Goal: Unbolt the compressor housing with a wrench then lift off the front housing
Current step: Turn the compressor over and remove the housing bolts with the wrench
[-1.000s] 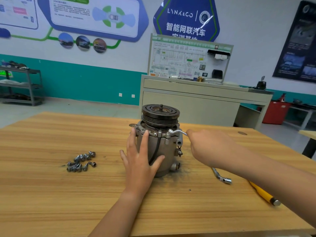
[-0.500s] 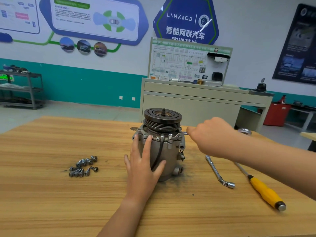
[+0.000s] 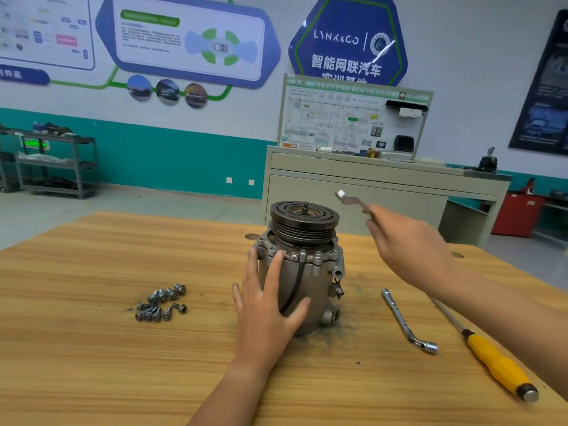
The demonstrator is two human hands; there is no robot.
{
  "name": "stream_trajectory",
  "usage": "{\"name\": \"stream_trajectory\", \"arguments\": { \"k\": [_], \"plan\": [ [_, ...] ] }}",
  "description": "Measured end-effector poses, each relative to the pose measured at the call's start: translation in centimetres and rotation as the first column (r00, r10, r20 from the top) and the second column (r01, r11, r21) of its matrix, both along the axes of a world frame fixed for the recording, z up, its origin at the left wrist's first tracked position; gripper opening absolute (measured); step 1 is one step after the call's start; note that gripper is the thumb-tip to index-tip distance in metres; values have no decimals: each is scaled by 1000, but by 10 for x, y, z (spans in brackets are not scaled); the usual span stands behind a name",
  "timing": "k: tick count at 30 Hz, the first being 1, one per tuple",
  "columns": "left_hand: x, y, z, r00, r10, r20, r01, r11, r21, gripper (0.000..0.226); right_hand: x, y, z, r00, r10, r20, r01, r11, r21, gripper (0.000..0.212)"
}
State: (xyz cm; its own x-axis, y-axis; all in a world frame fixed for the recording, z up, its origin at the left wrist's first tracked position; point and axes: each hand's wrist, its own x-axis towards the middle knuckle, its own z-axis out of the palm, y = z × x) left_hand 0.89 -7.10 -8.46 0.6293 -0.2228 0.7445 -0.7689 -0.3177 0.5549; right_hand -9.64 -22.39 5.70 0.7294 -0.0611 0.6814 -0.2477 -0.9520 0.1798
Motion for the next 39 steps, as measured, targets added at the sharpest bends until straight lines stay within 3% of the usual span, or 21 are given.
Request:
{"name": "stream_trajectory", "arguments": {
  "k": [2,7,16,24,31,35,39],
  "plan": [
    [0,0,1,1000,8,-3,-8,1000,-15,89,-17,-1,1,998,52,25,-53,998,37,29],
    [0,-2,0,1000,30,5,-30,1000,-1,89,-34,2,-2,939,-173,-297,175,984,-19,33],
    [3,0,6,975,185,126,-199,973,113,86,-13,13,0,860,-274,-431,281,958,-49,28],
    [1,-4,2,990,141,10,-141,983,119,87,-15,45,3,827,-308,-470,223,948,-229,14],
    [1,-5,0,995,100,5,-100,993,68,89,-20,39,-1,846,-341,-410,284,939,-195,10],
    [3,-4,-1,994,105,3,-105,992,66,89,-18,39,3,858,-352,-375,272,929,-250,17],
    [1,-5,-1,995,103,-6,-103,994,46,88,-17,38,11,816,-403,-415,319,912,-257,15]
  ]
}}
